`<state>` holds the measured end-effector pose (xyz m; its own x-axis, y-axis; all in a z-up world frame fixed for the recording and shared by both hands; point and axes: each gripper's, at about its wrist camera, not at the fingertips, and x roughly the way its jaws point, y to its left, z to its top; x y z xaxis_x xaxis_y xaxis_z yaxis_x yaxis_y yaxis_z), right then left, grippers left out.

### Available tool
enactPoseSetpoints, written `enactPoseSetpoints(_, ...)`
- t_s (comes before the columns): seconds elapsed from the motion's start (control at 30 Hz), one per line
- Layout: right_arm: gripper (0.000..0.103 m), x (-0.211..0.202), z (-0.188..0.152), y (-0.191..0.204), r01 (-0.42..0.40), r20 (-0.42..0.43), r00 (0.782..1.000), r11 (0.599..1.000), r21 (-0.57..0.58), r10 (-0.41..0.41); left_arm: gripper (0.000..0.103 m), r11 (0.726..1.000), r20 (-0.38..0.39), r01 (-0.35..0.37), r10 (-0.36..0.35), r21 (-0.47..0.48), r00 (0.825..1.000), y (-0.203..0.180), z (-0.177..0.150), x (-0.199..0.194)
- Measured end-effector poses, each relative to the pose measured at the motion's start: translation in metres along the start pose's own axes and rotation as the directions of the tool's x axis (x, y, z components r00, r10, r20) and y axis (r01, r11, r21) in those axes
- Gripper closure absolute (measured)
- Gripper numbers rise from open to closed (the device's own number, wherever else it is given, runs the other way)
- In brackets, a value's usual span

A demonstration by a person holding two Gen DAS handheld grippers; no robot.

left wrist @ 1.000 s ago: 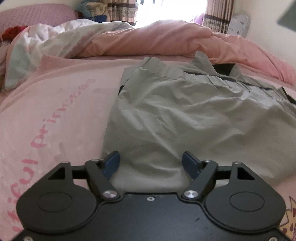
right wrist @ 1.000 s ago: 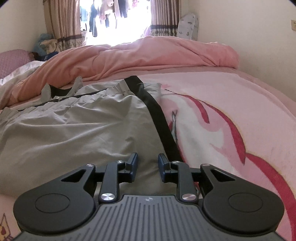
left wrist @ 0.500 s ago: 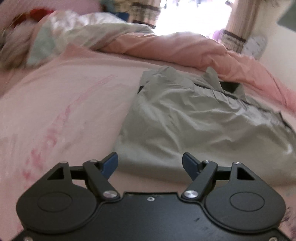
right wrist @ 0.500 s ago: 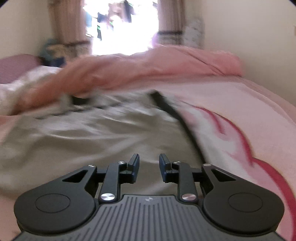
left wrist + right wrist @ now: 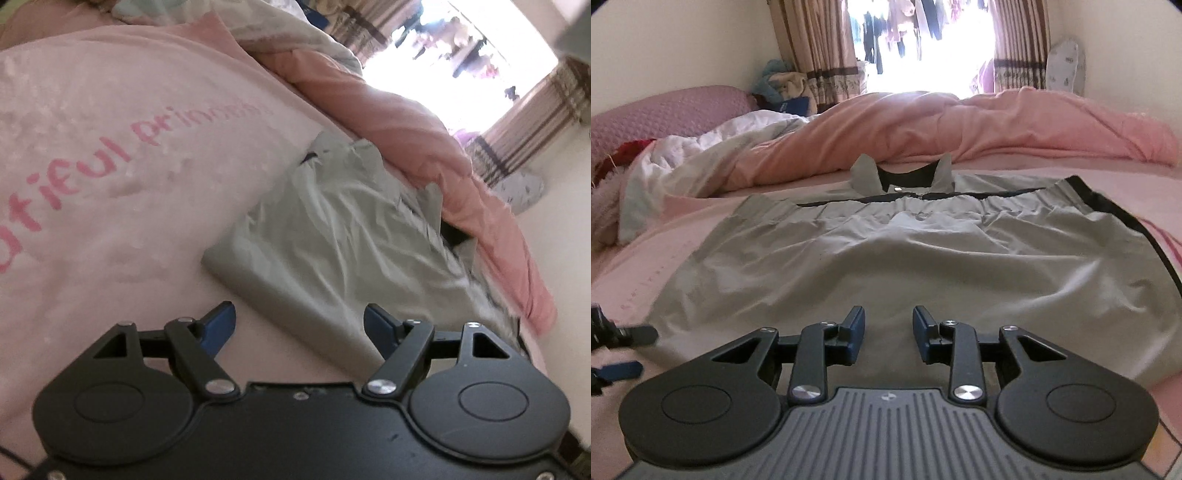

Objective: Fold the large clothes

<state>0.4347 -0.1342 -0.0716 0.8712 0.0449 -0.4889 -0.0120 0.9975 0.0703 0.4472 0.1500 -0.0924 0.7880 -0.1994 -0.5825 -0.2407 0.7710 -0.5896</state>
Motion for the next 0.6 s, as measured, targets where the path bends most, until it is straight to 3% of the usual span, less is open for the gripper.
enactPoseSetpoints(0.13,0.065,0.004,-0.002,0.004,0.006,-0.006,1.000,1.000,-0.016,-0.006,0.024,0.993,0.035,0.063,-0.060,-0.099,0.998,0.011,0.007,0.007)
enactPoseSetpoints(0.3,0.064,0.007,-0.004,0.001,-0.003,-0.007,1.000,1.000,-0.013,0.003,0.023,0.964,0.081,0.145,-0.130,-0.223,0.988,0.023,0.011,0.012)
enactPoseSetpoints(0.6,0.062,0.014,-0.007,0.004,0.009,-0.019,1.000,1.000,-0.007,-0.009,0.023,0.968,0.084,0.160,-0.146,-0.195,0.986,0.013,0.030,0.034)
